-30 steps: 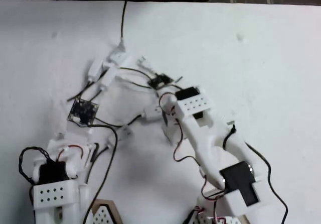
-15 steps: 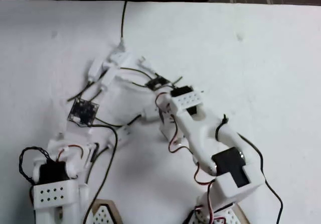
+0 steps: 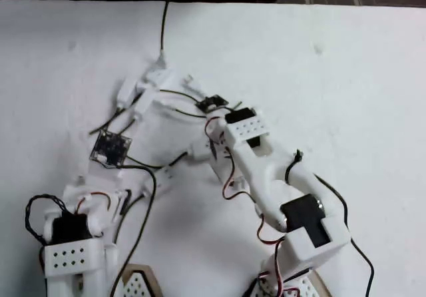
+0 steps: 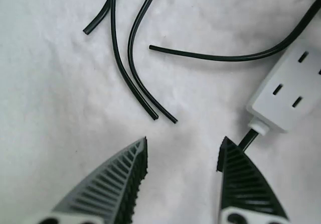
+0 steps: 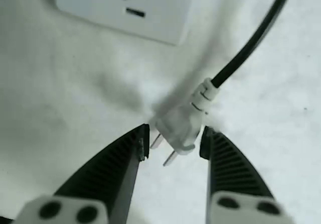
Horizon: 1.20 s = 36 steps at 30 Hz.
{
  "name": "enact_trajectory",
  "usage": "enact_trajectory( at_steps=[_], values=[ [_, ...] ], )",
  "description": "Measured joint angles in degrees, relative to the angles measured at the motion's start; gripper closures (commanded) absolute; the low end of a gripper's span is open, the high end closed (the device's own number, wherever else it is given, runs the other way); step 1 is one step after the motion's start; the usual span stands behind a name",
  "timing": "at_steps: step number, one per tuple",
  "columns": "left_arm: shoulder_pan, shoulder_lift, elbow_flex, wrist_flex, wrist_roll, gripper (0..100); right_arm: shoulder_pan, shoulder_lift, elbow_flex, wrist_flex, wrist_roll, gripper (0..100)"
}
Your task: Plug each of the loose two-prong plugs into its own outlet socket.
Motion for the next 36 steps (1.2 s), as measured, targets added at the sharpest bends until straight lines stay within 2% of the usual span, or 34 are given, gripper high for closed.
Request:
enact_trajectory(
  at_steps=[6, 10, 15, 22, 28, 31, 36],
  values=[
    [0.0, 0.0, 0.0, 0.0, -0.6, 77, 0.0, 0.0, 0.0, 0.0, -1.3, 82.2],
    [0.0, 0.0, 0.0, 0.0, -0.6, 77, 0.0, 0.0, 0.0, -0.1, -4.7, 82.4],
    [0.0, 0.0, 0.0, 0.0, -1.0, 77, 0.0, 0.0, 0.0, -2.1, -6.4, 89.5],
    [0.0, 0.0, 0.0, 0.0, -1.0, 77, -2.1, 0.2, 0.0, -2.3, -8.2, 90.0],
    [0.0, 0.0, 0.0, 0.0, -1.0, 77, -2.5, 6.0, -2.4, -3.8, -9.3, 91.1],
    [0.0, 0.0, 0.0, 0.0, -1.0, 77, -2.4, 8.8, -5.7, -2.4, -9.4, 98.7],
    [0.0, 0.0, 0.0, 0.0, -1.0, 77, -2.5, 10.3, -11.4, 3.1, -9.4, 98.1]
  ],
)
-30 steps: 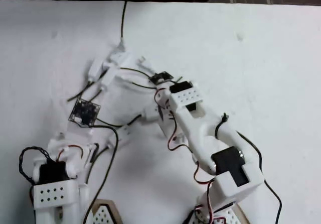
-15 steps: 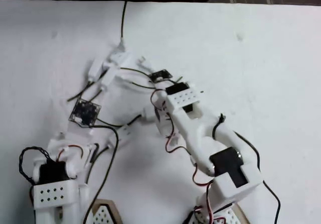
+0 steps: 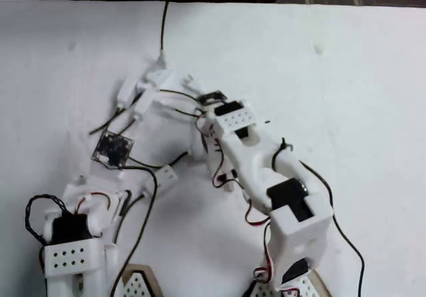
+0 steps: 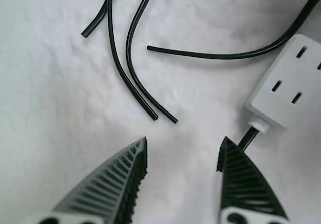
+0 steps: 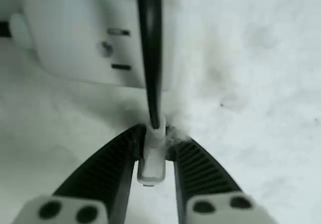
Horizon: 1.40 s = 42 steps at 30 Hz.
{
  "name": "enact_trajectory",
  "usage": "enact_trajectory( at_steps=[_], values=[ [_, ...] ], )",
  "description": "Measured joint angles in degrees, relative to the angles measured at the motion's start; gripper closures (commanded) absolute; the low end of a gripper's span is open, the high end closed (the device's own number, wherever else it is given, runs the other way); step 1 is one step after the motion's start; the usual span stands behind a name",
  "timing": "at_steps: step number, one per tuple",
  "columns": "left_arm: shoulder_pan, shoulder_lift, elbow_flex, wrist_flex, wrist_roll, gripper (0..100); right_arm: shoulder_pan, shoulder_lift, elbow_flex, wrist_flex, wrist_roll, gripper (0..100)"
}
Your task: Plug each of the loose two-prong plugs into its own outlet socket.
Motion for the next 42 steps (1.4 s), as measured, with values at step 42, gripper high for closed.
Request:
enact_trajectory(
  at_steps=[42],
  values=[
    [-15.8, -0.1, -22.9, 6.8, 11.0, 96, -10.8, -88.0, 56.2, -30.2, 0.0, 98.1]
  ],
)
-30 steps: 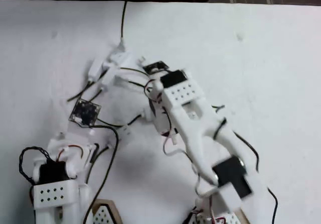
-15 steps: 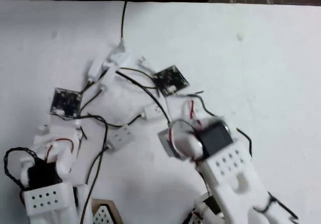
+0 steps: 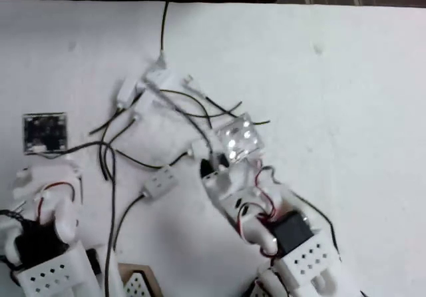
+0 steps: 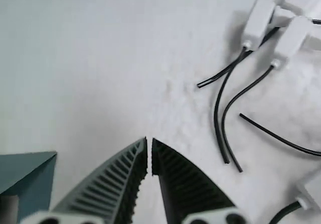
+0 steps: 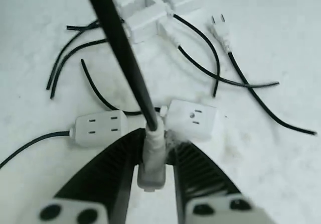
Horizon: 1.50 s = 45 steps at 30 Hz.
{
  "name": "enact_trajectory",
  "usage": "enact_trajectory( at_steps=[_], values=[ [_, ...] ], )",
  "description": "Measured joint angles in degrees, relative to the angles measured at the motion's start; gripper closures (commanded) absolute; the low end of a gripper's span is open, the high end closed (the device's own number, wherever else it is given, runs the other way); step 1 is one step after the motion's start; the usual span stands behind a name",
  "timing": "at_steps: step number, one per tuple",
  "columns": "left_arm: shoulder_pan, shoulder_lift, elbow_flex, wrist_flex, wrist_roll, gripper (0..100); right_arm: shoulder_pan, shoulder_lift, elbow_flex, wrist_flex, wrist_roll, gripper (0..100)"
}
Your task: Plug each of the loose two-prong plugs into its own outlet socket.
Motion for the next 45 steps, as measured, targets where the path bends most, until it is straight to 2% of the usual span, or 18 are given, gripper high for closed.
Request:
enact_trajectory(
  at_steps=[3, 8, 12, 18, 26, 29, 32, 34, 45],
  values=[
    [-2.8, 0.0, 0.4, 0.0, 0.0, 96, -3.7, -1.0, 5.5, -8.4, 0.0, 98.1],
    [-0.4, 0.0, 1.5, -1.8, 0.0, 93, -8.0, -1.1, 7.6, -16.3, 0.0, 98.1],
    [8.5, 0.1, 1.5, -4.1, 0.0, 87, -12.5, -1.1, 7.6, -17.4, 0.0, 98.1],
    [27.2, 0.1, 1.3, -4.2, 0.2, 86, -13.5, -1.1, 7.6, -17.4, 0.0, 98.1],
    [50.0, -0.7, -3.6, 4.0, 0.1, 86, -13.5, -1.1, 7.6, -17.4, 0.0, 98.1],
    [54.1, -1.1, -5.2, 6.1, 0.0, 86, -13.5, -1.1, 7.7, -17.3, 0.0, 98.1],
    [52.7, -1.1, -5.9, 6.8, 0.2, 86, -13.5, -1.1, 7.7, -17.1, 0.0, 98.1],
    [48.3, -0.9, -6.6, 7.3, 0.0, 86, -13.6, -1.1, 7.6, -16.7, 0.0, 98.1],
    [9.1, -1.0, -12.4, 7.5, -2.3, 86, -12.0, 2.3, 7.4, -17.5, 0.0, 98.2]
  ],
)
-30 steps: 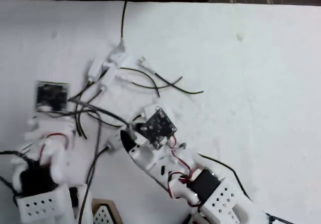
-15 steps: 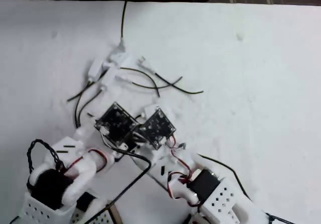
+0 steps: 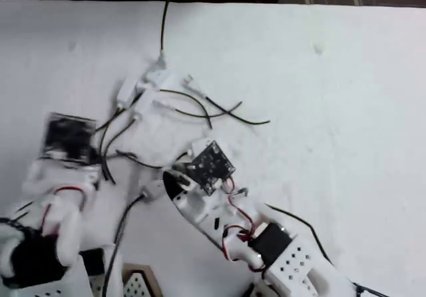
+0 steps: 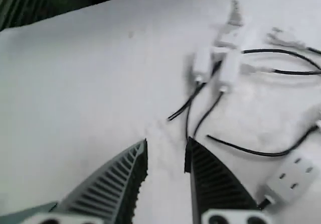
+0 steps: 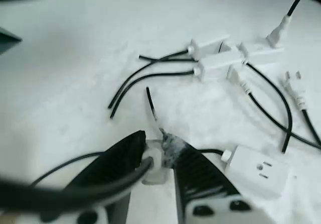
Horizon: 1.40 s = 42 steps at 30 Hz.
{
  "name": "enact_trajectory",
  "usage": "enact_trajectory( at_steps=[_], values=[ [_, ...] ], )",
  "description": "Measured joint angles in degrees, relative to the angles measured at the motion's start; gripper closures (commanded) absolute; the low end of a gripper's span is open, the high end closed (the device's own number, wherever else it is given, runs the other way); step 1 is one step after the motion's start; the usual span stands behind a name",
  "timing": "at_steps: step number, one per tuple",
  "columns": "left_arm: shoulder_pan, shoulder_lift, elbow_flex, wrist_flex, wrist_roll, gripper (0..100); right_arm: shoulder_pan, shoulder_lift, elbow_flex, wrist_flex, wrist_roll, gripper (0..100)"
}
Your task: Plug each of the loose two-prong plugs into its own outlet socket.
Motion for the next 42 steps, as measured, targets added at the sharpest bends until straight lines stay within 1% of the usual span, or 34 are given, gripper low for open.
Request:
enact_trajectory(
  at_steps=[4, 6, 9, 12, 17, 19, 23, 29, 42],
  values=[
    [-12.0, 0.0, 0.0, 0.0, 0.0, 86, 0.2, 9.9, -3.4, -3.8, 0.0, 98.2],
    [-16.2, 0.0, 0.7, 0.0, 0.6, 86, 0.1, 16.7, -6.7, -4.7, 0.0, 98.2],
    [-20.4, 0.0, 4.4, -0.3, 1.9, 86, 0.1, 26.5, -10.5, -7.0, 0.0, 98.2],
    [-22.9, 0.0, 10.5, -3.5, 2.2, 86, 0.1, 33.8, -11.6, -10.7, 0.0, 98.2],
    [-23.3, 0.7, 23.9, -11.2, 2.2, 86, 2.1, 39.4, -11.7, -15.6, 0.0, 98.2],
    [-23.6, 0.7, 27.1, -13.7, 2.2, 86, 2.0, 40.5, -11.7, -16.8, 0.0, 98.2],
    [-23.6, 0.7, 27.9, -14.4, 2.2, 86, 1.9, 43.3, -11.8, -17.4, 0.0, 98.2],
    [-23.6, 0.7, 28.3, -14.4, 1.8, 86, 3.1, 47.6, -15.8, -17.4, 0.0, 98.2],
    [-23.6, 0.7, 28.7, -14.4, 1.6, 86, 3.2, 48.4, -15.9, -19.1, 0.0, 98.2]
  ],
)
